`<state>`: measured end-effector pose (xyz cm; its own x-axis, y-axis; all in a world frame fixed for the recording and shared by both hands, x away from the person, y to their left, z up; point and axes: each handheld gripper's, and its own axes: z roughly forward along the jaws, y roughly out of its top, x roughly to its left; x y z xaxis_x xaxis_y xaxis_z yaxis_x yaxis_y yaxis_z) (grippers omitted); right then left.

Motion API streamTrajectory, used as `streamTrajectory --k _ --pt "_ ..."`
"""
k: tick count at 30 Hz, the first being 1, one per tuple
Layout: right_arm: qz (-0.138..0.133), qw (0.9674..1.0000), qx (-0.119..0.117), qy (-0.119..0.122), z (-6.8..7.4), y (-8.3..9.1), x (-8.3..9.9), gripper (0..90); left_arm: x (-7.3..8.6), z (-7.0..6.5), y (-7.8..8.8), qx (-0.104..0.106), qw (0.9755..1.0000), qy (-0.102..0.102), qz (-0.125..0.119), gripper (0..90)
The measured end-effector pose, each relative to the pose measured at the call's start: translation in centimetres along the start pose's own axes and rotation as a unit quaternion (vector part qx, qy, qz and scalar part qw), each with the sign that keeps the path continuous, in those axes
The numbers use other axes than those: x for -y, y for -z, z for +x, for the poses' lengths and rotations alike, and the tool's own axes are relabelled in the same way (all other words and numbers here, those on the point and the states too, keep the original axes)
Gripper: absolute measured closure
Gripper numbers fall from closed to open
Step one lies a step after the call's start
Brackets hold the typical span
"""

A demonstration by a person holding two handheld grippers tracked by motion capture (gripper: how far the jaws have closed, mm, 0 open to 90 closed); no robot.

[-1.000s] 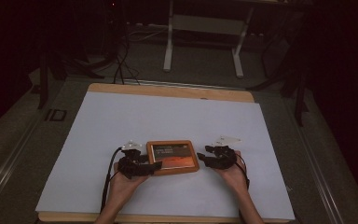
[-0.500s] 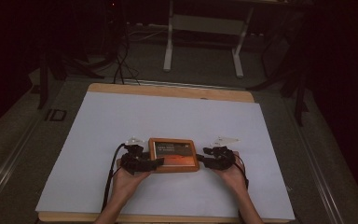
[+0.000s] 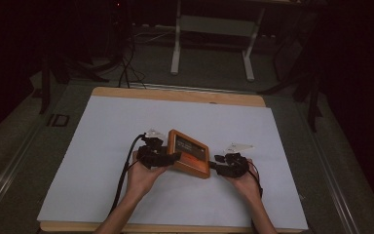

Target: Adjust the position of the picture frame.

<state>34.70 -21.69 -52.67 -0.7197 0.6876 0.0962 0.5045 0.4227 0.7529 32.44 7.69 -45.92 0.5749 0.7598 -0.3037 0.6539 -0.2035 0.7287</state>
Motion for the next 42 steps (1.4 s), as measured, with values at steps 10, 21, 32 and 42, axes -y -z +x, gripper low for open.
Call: streamTrajectory --k 10,21,32,42 --pt "-0.033 0.9994 0.000 0.011 -0.1 2.0 -0.8 48.6 -1.6 -1.9 -0.4 0.007 0.9992 -0.038 -0.013 60.0" --pt "-0.099 0.9941 -0.025 0.037 -1.5 6.1 -4.0 41.5 -2.9 -4.1 -1.0 0.031 0.9947 -0.093 -0.033 67.2" --pt "-0.085 0.9914 -0.046 0.089 -1.6 7.0 -4.6 41.9 -3.7 -6.3 -1.5 0.050 0.9824 -0.175 -0.043 69.3" --pt "-0.084 0.9858 -0.088 0.116 -2.4 8.2 -4.2 35.8 -3.8 -7.9 -2.2 0.101 0.9643 -0.237 -0.059 68.6"
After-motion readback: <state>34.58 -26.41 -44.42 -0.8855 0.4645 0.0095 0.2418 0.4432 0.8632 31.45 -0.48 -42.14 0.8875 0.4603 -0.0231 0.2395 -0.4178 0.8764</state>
